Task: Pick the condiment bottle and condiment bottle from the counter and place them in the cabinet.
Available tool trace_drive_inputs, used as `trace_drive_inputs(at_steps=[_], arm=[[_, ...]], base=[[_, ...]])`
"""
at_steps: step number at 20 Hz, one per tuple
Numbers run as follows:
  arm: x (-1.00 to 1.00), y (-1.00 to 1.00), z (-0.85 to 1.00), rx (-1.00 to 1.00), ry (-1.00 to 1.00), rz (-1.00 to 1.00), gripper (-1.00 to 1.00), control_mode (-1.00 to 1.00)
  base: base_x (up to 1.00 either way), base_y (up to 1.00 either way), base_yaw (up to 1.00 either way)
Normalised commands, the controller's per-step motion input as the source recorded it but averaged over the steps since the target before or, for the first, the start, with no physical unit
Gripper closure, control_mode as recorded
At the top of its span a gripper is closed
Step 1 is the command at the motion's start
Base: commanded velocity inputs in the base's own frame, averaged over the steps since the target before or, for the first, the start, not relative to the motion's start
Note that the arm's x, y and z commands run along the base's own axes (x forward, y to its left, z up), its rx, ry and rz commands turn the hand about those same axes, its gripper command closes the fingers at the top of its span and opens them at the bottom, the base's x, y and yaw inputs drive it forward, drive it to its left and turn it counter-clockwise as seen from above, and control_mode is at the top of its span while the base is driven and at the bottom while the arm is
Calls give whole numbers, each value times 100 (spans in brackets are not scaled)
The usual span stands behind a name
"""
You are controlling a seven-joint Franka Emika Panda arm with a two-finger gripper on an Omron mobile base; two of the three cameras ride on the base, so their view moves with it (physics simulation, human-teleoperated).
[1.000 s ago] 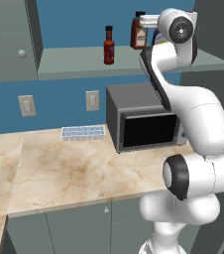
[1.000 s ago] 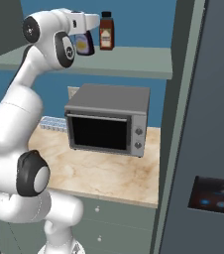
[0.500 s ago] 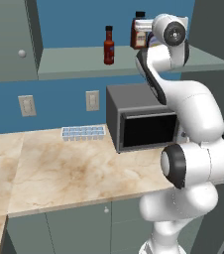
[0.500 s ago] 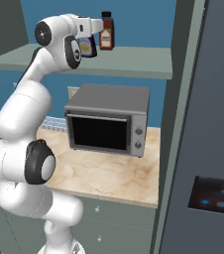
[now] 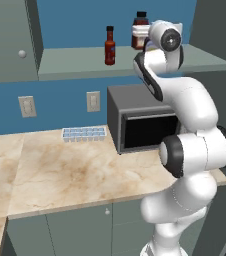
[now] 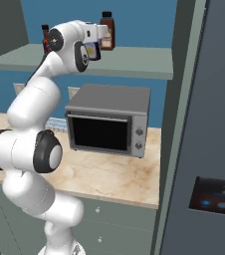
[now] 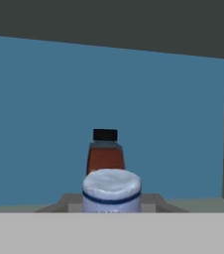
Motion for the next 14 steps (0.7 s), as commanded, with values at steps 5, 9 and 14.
trace_drive_inputs(at_steps=[5, 9, 14], arm=[[55, 0, -8, 0, 0, 1, 100, -100], [50, 0, -1, 0, 0, 0, 100, -100], [43, 0, -4, 0, 2, 0, 100, -100]], base=[[0, 0, 0], [0, 0, 0], [0, 0, 0]])
